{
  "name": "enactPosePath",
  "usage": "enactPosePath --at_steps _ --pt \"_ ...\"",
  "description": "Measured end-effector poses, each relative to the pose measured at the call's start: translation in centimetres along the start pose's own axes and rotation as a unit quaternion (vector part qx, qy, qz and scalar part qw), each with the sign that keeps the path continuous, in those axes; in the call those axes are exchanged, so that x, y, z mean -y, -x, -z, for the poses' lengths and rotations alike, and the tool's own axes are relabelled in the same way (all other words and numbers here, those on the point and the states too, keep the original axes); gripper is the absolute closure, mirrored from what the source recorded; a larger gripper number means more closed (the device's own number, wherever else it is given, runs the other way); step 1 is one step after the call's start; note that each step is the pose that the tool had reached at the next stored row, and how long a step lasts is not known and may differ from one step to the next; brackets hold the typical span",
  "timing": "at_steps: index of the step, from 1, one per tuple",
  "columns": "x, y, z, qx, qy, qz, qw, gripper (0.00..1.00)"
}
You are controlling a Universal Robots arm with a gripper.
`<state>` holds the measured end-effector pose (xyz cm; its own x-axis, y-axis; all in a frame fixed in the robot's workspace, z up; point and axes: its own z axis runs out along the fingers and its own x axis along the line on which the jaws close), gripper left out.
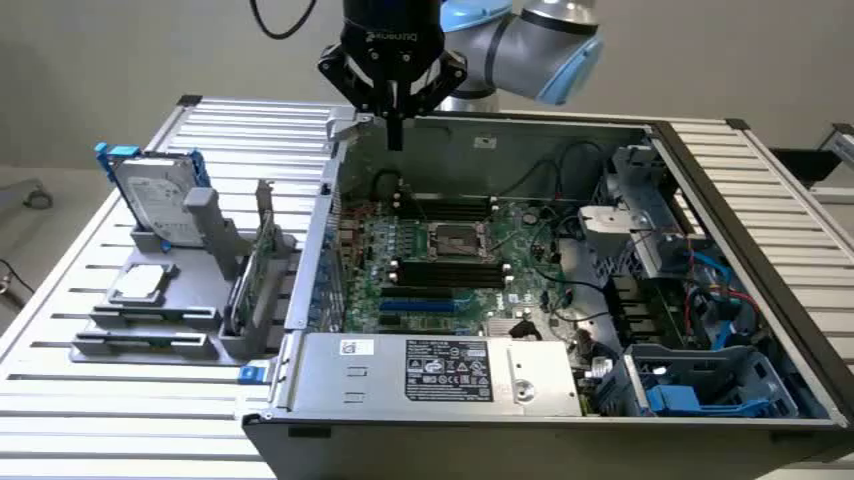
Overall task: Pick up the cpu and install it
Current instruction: 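Reach for the cpu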
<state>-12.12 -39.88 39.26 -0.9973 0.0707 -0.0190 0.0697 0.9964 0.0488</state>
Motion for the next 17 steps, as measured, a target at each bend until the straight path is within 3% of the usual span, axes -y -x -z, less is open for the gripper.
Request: enactPosePath --at_steps 10,17 --pt "0.03 -0.2 0.01 0.0000 0.0000 0.000 1.0000 0.89" --pt "0.32 -3.2 -0.10 0.0000 0.0000 0.000 1.0000 0.89"
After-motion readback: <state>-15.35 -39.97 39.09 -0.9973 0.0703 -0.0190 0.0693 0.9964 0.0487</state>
